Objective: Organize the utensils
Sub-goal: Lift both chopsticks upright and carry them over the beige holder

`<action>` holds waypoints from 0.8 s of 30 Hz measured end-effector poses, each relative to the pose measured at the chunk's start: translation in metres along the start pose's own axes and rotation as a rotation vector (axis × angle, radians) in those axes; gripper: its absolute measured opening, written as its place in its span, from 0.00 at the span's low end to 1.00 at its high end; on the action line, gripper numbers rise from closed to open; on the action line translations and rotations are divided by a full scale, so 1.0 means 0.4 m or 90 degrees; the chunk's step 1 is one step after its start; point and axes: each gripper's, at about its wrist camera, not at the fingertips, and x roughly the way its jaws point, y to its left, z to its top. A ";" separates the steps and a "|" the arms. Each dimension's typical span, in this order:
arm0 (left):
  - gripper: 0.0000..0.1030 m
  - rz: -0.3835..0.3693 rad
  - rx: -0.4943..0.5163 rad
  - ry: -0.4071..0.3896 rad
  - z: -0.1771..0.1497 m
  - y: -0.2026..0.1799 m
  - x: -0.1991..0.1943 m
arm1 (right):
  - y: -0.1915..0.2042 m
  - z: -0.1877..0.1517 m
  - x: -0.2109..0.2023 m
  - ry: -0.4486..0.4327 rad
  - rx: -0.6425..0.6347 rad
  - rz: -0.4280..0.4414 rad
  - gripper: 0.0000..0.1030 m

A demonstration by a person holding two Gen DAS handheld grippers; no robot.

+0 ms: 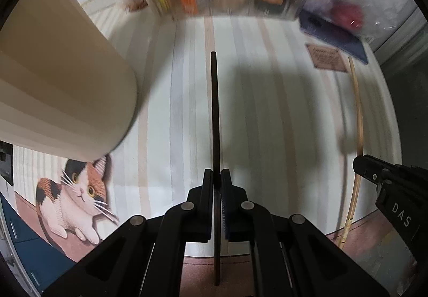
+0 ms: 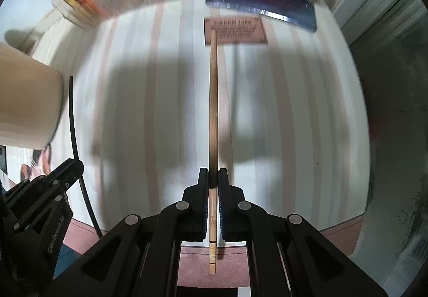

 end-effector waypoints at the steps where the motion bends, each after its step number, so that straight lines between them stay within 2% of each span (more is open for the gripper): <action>1: 0.03 0.000 0.002 -0.008 0.003 -0.002 -0.011 | 0.000 -0.002 -0.011 -0.007 0.002 0.004 0.07; 6: 0.03 -0.012 -0.001 -0.037 0.004 0.005 -0.052 | -0.007 -0.001 -0.075 -0.050 0.000 0.007 0.07; 8: 0.03 -0.018 -0.003 -0.053 0.002 0.005 -0.077 | -0.040 0.011 -0.101 -0.067 0.003 0.012 0.07; 13: 0.02 -0.041 -0.017 -0.102 0.037 0.012 -0.162 | -0.060 0.037 -0.175 -0.112 0.010 0.033 0.07; 19: 0.02 -0.078 -0.032 -0.193 0.115 0.031 -0.326 | -0.060 0.087 -0.282 -0.173 0.018 0.072 0.07; 24: 0.02 -0.097 -0.056 -0.278 0.177 0.090 -0.487 | -0.040 0.144 -0.412 -0.241 0.013 0.120 0.06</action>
